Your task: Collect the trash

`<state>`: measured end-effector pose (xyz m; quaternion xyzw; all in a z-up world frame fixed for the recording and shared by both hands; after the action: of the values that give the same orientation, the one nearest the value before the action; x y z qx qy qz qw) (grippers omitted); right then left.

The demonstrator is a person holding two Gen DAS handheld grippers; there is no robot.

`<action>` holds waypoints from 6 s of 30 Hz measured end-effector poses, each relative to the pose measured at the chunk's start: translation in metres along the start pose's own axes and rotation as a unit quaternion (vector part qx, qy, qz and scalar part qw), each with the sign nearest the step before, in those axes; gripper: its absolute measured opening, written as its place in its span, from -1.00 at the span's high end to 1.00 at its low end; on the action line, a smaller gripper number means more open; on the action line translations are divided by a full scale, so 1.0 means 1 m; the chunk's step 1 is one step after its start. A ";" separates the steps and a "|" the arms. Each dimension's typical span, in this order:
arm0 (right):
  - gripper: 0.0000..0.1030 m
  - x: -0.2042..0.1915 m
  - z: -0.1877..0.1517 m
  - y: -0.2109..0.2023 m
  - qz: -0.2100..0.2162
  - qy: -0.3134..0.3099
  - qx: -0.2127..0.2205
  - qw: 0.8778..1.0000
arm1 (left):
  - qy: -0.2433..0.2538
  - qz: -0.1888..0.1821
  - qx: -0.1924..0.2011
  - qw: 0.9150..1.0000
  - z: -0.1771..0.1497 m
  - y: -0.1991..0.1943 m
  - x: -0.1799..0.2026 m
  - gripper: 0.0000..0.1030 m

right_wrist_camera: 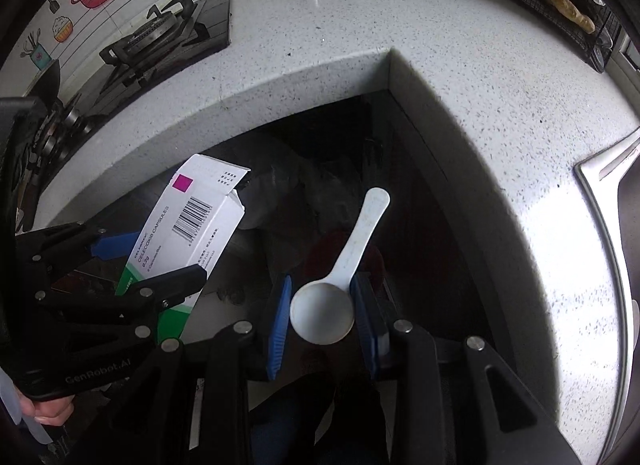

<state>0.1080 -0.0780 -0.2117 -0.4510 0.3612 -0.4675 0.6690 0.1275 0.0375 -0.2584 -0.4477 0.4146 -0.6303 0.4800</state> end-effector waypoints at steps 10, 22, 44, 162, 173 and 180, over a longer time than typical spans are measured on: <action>0.43 0.009 -0.013 0.088 0.005 -0.024 -0.013 1.000 | -0.035 -0.019 -0.030 0.999 -0.022 0.091 -0.013 -0.09; 0.43 0.029 -0.033 0.191 0.004 -0.012 -0.036 0.999 | -0.026 -0.008 -0.052 0.998 -0.022 0.203 -0.021 -0.09; 0.43 0.056 -0.050 0.221 -0.019 0.017 -0.059 0.998 | 0.001 -0.018 -0.079 0.997 0.000 0.249 -0.019 -0.58; -0.49 -0.021 -0.169 -0.283 -0.163 -0.006 0.270 0.949 | -0.031 0.022 0.297 0.954 -0.183 -0.291 0.145 -0.58; -0.56 -0.025 -0.196 -0.293 -0.175 0.015 0.285 0.942 | -0.009 0.014 0.294 0.956 -0.213 -0.301 0.158 -0.58; -0.58 -0.021 -0.201 -0.292 -0.176 0.018 0.285 0.942 | -0.011 0.015 0.295 0.955 -0.221 -0.298 0.167 -0.58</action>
<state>-0.1677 -0.1565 -0.0026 -0.2898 0.1398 -0.6687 0.6703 -0.1775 -0.0466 -0.0032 -0.2871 0.2111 -0.7122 0.6048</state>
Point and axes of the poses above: each gripper's, at about its wrist camera, not at the fingertips, and y roughly the way its jaws point, x to its right, z to its top, the point moved 6 cm from there along y, roughly the way its jaws point, and after that the axes turned 9 degrees about -y, right-handed, at the moved point
